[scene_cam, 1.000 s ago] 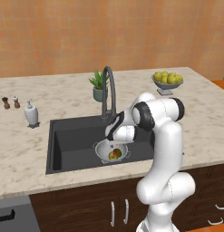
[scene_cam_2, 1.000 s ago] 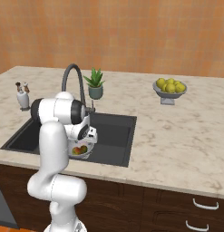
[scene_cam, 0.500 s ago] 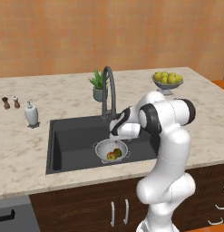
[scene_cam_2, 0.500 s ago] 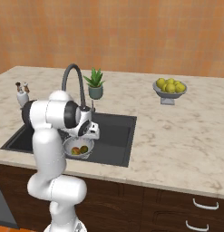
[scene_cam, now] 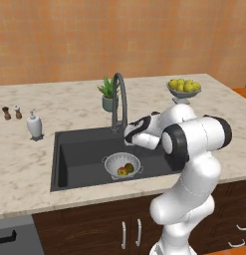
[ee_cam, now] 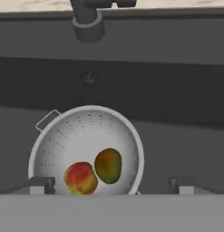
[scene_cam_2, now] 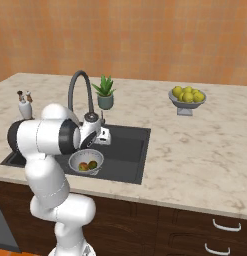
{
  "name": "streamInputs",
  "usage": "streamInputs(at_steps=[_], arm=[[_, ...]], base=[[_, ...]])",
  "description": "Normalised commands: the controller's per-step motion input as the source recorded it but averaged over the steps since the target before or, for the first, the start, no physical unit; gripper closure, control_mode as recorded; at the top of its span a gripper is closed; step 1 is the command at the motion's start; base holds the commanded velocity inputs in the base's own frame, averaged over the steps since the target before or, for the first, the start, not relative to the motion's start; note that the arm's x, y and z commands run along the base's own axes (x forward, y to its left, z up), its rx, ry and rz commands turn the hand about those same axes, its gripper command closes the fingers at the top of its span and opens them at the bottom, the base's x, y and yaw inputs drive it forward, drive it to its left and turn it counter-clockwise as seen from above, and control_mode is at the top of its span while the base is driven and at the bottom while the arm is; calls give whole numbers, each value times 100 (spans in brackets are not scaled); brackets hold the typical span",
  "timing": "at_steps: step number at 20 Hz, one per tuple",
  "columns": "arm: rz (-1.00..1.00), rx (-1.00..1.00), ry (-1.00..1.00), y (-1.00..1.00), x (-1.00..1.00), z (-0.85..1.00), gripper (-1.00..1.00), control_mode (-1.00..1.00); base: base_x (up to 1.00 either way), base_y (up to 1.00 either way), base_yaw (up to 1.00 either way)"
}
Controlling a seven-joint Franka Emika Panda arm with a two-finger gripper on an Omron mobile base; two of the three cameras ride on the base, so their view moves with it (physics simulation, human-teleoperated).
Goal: Put the colander in the sink, put the mango, apple in the colander, and turn on the sink faucet and pour water over the colander.
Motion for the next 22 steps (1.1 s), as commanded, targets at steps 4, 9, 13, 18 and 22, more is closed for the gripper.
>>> streamInputs(at_steps=[4, 9, 13, 18, 22], arm=[[0, 9, -34, -14, 0, 53, -100, -100], [-1, 5, -31, -1, 0, 13, -100, -100], [0, 3, -25, 0, 0, 7, -100, -100], [0, 4, -5, 0, 0, 5, -100, -100], [0, 1, -1, 0, 3, 2, -100, -100]], base=[[0, 0, 0], [0, 0, 0], [0, 0, 0], [0, 0, 0], [0, 0, 0]])
